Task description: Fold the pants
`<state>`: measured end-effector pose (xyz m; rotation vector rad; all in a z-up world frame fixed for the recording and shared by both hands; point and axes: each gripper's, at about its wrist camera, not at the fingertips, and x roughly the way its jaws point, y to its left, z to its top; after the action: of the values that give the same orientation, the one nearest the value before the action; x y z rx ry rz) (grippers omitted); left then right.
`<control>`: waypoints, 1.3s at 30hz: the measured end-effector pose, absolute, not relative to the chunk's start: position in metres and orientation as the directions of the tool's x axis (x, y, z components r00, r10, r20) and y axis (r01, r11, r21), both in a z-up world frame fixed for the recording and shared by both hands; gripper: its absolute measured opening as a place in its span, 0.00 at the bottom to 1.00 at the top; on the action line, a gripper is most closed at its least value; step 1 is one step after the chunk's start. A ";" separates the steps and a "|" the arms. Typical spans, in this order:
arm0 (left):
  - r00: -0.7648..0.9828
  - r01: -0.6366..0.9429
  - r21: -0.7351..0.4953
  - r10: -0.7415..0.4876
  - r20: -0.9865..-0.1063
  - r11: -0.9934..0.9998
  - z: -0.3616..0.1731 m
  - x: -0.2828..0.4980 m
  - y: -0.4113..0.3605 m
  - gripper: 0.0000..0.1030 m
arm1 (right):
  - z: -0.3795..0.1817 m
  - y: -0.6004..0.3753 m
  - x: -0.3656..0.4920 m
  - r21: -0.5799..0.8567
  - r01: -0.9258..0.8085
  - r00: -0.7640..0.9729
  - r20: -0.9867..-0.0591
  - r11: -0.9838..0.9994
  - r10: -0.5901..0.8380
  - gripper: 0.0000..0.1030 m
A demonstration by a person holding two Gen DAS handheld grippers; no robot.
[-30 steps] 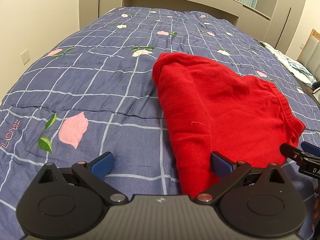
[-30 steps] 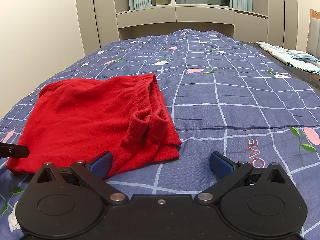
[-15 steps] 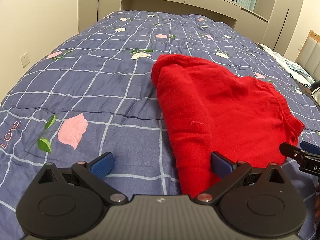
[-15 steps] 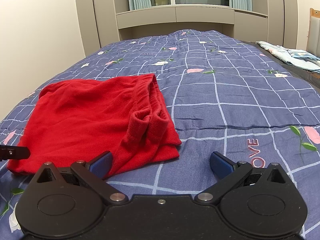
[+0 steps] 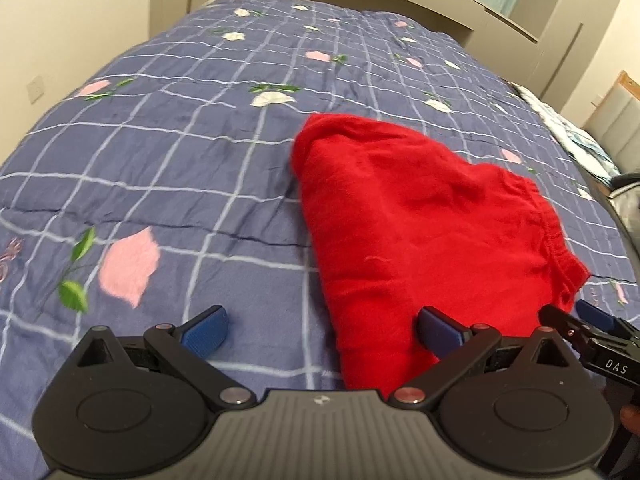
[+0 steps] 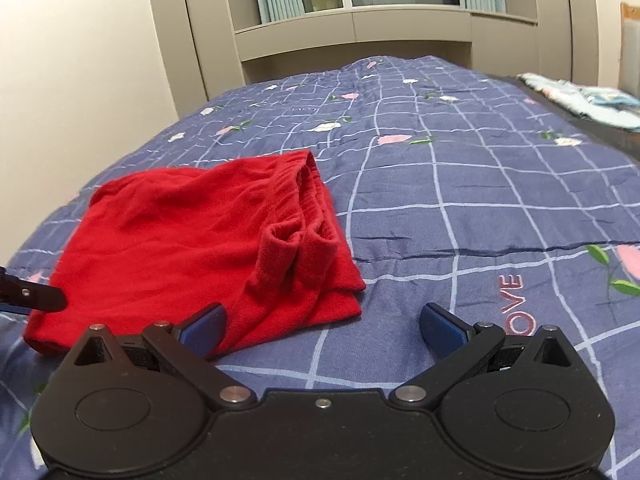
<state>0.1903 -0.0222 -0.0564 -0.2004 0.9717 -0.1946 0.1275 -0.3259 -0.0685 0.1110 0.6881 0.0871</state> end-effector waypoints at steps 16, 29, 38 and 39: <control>0.479 0.187 -0.339 -0.387 -0.788 0.922 -0.072 0.248 -0.034 1.00 | -0.067 -0.360 0.240 0.599 -0.346 0.467 -0.558 0.722 0.686 1.00; 0.497 0.190 -0.286 -0.343 -0.797 0.939 -0.072 0.247 -0.048 1.00 | -0.075 -0.341 0.239 0.567 -0.380 0.528 -0.516 0.731 0.675 1.00; 0.480 0.201 -0.340 -0.395 -0.783 0.919 -0.066 0.243 -0.052 1.00 | -0.080 -0.350 0.233 0.570 -0.393 0.542 -0.489 0.721 0.683 0.99; 0.478 0.198 -0.342 -0.395 -0.784 0.918 -0.067 0.243 -0.052 1.00 | -0.080 -0.350 0.233 0.567 -0.394 0.544 -0.490 0.723 0.681 0.99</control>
<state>0.2434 -0.0517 -0.0666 -0.2162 1.0105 -0.3657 0.2325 -0.3505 -0.0796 0.4189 0.7560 0.6605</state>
